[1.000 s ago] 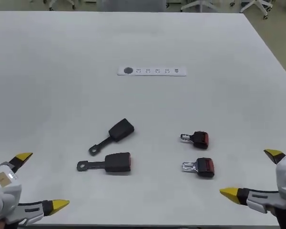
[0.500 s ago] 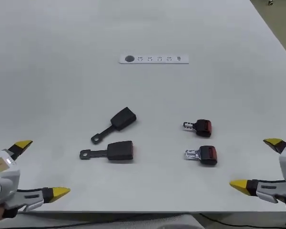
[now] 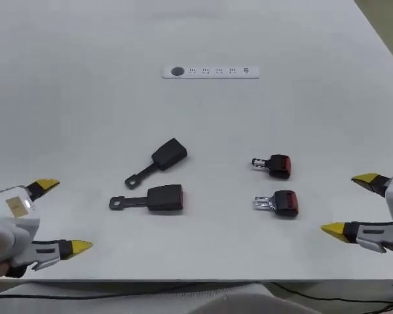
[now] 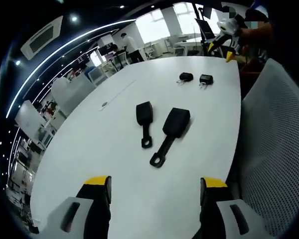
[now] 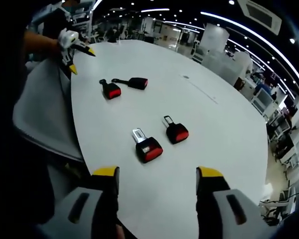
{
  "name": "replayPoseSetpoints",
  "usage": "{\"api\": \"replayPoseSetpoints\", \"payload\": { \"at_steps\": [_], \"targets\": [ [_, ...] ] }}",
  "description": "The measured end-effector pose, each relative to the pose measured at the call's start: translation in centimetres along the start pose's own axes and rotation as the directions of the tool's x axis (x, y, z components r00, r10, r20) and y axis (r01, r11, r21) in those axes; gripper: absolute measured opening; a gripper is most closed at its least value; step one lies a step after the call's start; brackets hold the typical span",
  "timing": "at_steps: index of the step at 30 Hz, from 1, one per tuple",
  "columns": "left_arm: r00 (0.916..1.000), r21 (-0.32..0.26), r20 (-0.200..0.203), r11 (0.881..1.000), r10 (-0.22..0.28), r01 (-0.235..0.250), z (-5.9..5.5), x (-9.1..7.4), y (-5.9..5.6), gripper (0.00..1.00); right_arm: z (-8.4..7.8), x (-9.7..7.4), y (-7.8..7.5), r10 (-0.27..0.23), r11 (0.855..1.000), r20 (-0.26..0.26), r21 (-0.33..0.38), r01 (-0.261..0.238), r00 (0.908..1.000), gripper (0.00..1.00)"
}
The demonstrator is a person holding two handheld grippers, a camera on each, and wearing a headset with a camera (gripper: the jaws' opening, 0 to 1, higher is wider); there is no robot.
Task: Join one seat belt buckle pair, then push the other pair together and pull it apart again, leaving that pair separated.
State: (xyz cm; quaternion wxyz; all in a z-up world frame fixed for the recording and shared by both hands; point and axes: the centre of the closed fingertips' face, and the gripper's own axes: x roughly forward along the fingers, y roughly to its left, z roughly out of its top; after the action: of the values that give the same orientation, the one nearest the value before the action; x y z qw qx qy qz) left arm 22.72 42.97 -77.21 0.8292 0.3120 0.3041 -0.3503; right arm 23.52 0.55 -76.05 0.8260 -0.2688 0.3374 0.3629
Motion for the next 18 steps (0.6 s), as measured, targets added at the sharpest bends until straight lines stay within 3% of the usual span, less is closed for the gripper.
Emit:
{"api": "replayPoseSetpoints", "payload": {
  "at_steps": [2,5,7,9,12,18],
  "targets": [
    [0.9995,-0.009,0.016,1.000,-0.028,0.028,0.7,0.6,-0.5,0.81,0.1,0.3,0.3,0.024,0.999,-0.001,-0.022,-0.024,0.9997,0.62],
    [0.9977,0.024,0.021,0.998,-0.065,0.064,1.9,1.4,-1.1,0.77,0.2,0.8,0.4,0.044,0.998,-0.014,-0.053,-0.045,0.9989,0.60],
    [0.9945,0.035,0.025,0.994,-0.102,0.101,2.7,2.0,-1.8,0.75,-0.1,1.2,0.4,0.050,0.986,-0.055,-0.159,-0.058,0.9972,0.58],
    [0.9917,0.059,0.013,0.990,-0.128,0.127,3.5,2.8,-2.2,0.70,-0.5,2.0,0.7,0.067,0.986,-0.081,-0.145,-0.078,0.9945,0.59],
    [0.9884,0.119,-0.023,0.981,-0.150,0.152,3.9,4.2,-2.5,0.66,-1.6,3.0,0.9,0.096,0.976,-0.128,-0.183,-0.118,0.9871,0.58],
    [0.9774,0.143,-0.036,0.967,-0.208,0.211,4.5,7.4,-2.9,0.58,-0.9,4.3,0.7,0.136,0.969,-0.121,-0.190,-0.157,0.9834,0.45]
  ]
}}
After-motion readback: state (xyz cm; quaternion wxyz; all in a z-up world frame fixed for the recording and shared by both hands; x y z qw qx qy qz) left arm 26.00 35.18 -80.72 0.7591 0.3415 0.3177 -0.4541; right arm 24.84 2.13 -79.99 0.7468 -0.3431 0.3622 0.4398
